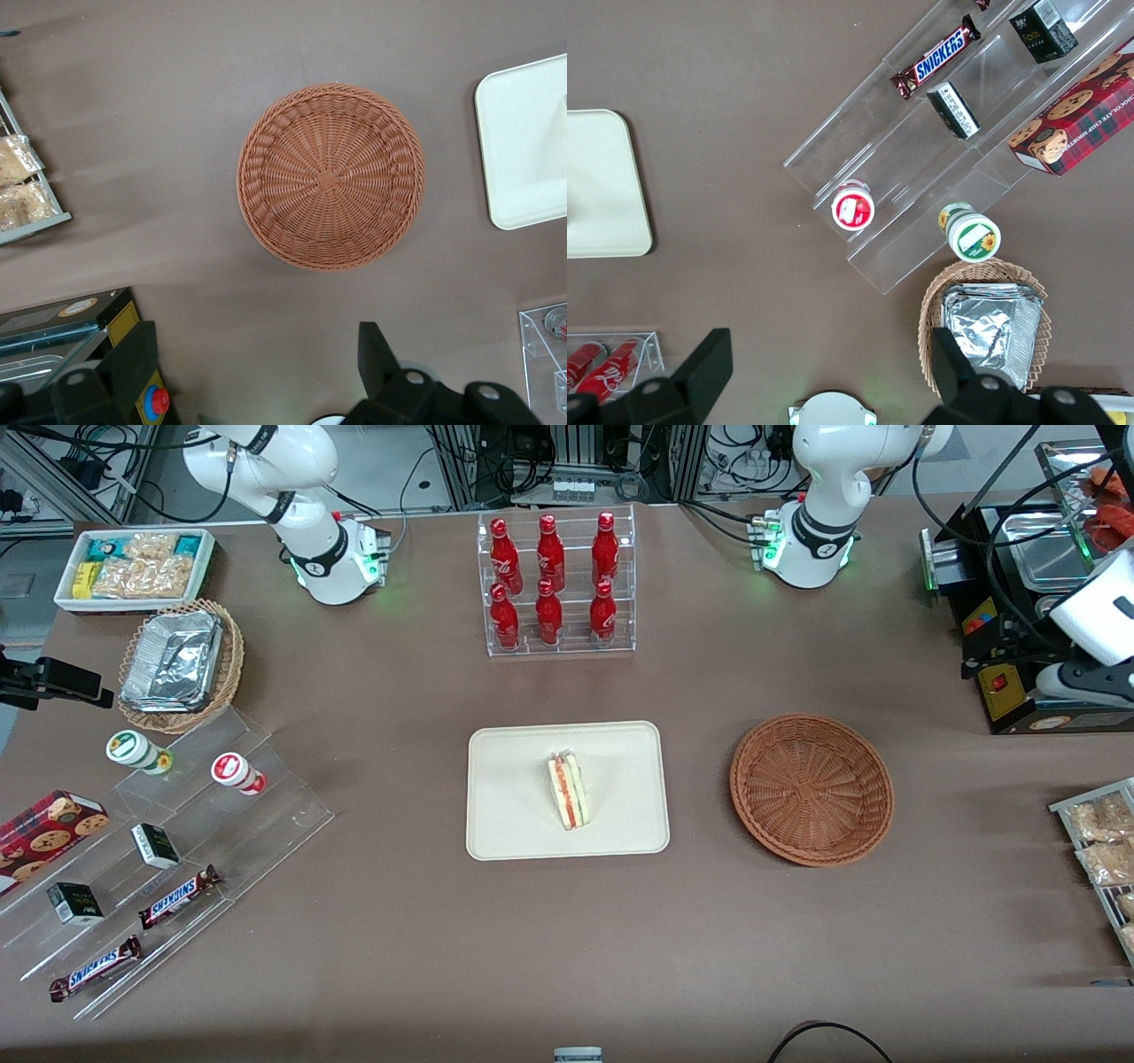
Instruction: Place sandwich from basket to tray
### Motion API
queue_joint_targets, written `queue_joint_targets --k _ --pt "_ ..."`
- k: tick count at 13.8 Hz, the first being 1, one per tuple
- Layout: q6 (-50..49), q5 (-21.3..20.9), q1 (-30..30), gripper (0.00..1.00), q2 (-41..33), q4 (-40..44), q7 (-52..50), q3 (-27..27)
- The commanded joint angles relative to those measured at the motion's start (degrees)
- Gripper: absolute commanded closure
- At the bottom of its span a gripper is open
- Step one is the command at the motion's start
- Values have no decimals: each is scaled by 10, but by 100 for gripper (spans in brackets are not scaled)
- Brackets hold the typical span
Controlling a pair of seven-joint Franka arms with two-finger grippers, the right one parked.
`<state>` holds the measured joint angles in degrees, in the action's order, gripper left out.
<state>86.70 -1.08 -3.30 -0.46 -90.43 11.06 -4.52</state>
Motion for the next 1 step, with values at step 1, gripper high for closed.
queue_joint_targets --k 1 --pt "-12 -7 -3 0 -1 2 -37 -2"
